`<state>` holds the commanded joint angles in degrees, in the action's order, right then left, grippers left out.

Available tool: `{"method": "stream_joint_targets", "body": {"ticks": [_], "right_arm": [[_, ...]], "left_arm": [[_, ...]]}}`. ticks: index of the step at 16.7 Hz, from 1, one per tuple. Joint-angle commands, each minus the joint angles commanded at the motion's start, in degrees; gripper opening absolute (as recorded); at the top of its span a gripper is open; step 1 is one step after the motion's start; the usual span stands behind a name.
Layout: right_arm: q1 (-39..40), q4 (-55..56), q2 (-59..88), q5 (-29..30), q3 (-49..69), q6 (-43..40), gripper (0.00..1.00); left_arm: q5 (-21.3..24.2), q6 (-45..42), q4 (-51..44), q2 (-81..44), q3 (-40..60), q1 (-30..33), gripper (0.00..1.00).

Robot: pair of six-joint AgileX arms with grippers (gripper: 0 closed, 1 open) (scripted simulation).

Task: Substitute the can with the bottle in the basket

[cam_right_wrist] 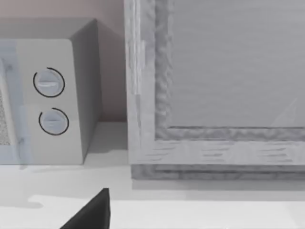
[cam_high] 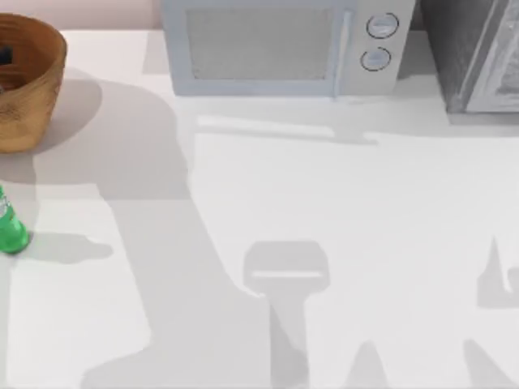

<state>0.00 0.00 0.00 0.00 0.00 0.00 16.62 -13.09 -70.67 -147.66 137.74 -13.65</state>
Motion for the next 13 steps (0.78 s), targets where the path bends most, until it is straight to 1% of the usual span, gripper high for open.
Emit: {"method": "stream_joint_targets", "body": {"ticks": [3, 6, 9, 13], "right_arm": [[0.0, 0.0, 0.0, 0.0, 0.0, 0.0, 1.0], [0.0, 0.0, 0.0, 0.0, 0.0, 0.0, 1.0], [0.0, 0.0, 0.0, 0.0, 0.0, 0.0, 1.0], [0.0, 0.0, 0.0, 0.0, 0.0, 0.0, 1.0]], "left_arm": [[-2.2, 1.0, 3.2, 7.0, -6.7, 0.5, 0.0], [-5.2, 2.2, 9.0, 19.6, -18.2, 1.8, 0.0], [-8.5, 3.3, 16.6, 36.8, -33.4, 3.7, 0.0], [-12.4, 5.1, 28.3, 63.8, -57.4, 6.5, 0.0]]}}
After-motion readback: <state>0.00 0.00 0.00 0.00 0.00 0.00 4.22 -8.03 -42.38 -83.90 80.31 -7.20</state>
